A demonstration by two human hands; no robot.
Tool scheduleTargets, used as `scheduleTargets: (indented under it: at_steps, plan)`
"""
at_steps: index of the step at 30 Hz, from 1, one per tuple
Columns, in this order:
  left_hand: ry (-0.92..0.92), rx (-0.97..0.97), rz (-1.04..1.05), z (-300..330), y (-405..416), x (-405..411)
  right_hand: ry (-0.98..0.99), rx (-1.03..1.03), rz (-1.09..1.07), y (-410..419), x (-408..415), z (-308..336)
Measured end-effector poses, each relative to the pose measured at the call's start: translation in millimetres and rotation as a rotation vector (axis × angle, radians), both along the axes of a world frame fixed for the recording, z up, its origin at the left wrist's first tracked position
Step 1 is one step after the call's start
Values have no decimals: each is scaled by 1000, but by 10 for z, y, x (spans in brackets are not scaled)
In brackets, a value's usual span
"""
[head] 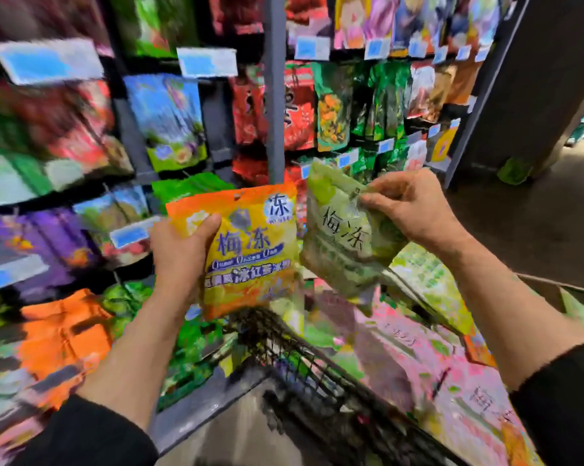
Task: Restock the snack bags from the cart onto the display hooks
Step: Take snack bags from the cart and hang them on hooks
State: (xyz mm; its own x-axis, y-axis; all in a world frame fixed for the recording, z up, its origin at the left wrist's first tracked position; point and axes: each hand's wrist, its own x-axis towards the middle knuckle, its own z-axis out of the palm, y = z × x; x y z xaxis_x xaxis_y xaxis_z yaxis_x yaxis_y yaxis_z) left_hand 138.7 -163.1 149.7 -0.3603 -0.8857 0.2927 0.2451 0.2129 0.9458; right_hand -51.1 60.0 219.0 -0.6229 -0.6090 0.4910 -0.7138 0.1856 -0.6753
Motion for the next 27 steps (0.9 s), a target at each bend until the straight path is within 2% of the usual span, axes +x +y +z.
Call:
scheduleTargets:
  at_steps: [4, 9, 13, 19, 27]
  plan:
    - [61, -45, 231, 85, -393, 956, 40, 21, 188, -819, 751, 167]
    - [35, -79, 410, 129, -842, 2464, 233, 22, 404, -1838, 1985, 305]
    - [-7, -76, 642, 147, -1101, 3740, 206, -14, 567, -2621, 3138, 327]
    - [-40, -110, 926, 161, -1231, 5223, 185, -107, 745, -3525, 4559, 408]
    - [18, -64, 1315, 335, -1288, 6270, 206, -126, 1003, -4602, 5978, 610]
